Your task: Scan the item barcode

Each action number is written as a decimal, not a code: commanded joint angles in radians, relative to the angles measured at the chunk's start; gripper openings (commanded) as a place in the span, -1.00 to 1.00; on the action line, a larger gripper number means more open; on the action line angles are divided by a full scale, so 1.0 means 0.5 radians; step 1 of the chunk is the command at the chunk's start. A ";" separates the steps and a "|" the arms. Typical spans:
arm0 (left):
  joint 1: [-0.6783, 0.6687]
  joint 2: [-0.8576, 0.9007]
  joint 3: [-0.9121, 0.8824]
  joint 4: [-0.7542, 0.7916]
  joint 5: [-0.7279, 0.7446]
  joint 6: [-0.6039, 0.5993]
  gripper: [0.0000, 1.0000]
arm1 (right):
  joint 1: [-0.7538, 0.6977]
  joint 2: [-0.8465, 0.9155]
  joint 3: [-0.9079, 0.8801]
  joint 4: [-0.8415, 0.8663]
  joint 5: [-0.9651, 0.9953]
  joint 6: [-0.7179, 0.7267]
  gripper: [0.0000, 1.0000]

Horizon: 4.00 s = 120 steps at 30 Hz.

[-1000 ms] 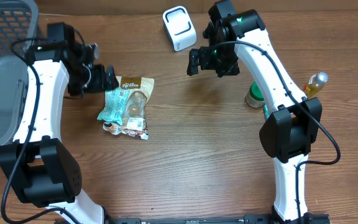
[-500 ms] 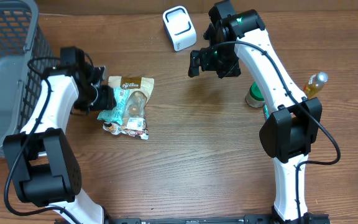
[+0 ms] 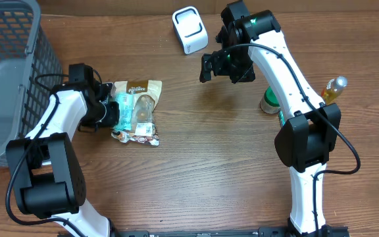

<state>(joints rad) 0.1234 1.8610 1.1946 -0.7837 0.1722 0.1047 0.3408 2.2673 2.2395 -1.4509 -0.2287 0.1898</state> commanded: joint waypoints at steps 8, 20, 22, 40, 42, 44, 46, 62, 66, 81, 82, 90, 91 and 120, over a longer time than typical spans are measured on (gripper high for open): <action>0.005 -0.076 0.278 -0.239 0.684 -0.006 -0.92 | -0.007 -0.057 0.010 0.007 -0.018 -0.010 1.00; -0.022 -0.098 0.462 -0.439 1.212 0.047 -0.92 | -0.006 -0.057 0.009 0.034 -0.966 -0.084 0.52; -0.031 -0.098 0.462 -0.437 1.326 0.100 -0.92 | 0.025 -0.055 0.009 0.041 -0.995 -0.083 0.35; -0.068 -0.098 0.336 -0.542 0.364 -0.031 -0.48 | 0.161 -0.053 -0.185 0.192 -0.893 -0.007 0.48; -0.068 -0.098 0.280 -0.462 0.367 -0.031 -0.42 | 0.183 -0.053 -0.262 0.254 -0.893 0.024 0.47; -0.068 -0.098 0.230 -0.379 0.358 -0.021 -0.30 | 0.199 -0.053 -0.321 0.314 -0.893 0.047 0.45; -0.068 -0.098 0.120 -0.195 0.346 -0.014 -0.28 | 0.220 -0.053 -0.381 0.397 -0.893 0.046 0.42; -0.065 -0.098 -0.199 0.239 0.387 -0.014 0.02 | 0.372 -0.053 -0.521 0.739 -0.891 0.099 0.30; -0.065 -0.098 -0.254 0.276 0.458 -0.015 -0.24 | 0.400 -0.053 -0.588 0.816 -0.891 0.099 0.31; 0.085 -0.128 -0.079 0.094 1.234 -0.008 -0.92 | 0.357 -0.053 -0.604 0.837 -0.891 0.151 0.45; 0.095 -0.128 -0.079 0.082 1.320 0.017 -0.92 | 0.358 -0.053 -0.604 0.851 -0.891 0.152 0.44; 0.052 -0.127 -0.085 -0.009 1.304 0.098 -0.92 | 0.359 -0.053 -0.604 0.864 -0.891 0.152 0.37; 0.044 -0.127 -0.094 -0.011 1.260 0.098 -0.91 | 0.359 -0.053 -0.604 0.864 -0.891 0.152 0.37; -0.016 -0.083 -0.276 0.234 0.858 0.098 0.11 | 0.424 -0.044 -0.607 1.008 -0.576 0.311 0.22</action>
<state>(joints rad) 0.1238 1.8240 1.0897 -0.6895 0.5583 0.1383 0.5468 2.2669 1.9408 -0.9535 -0.5278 0.3405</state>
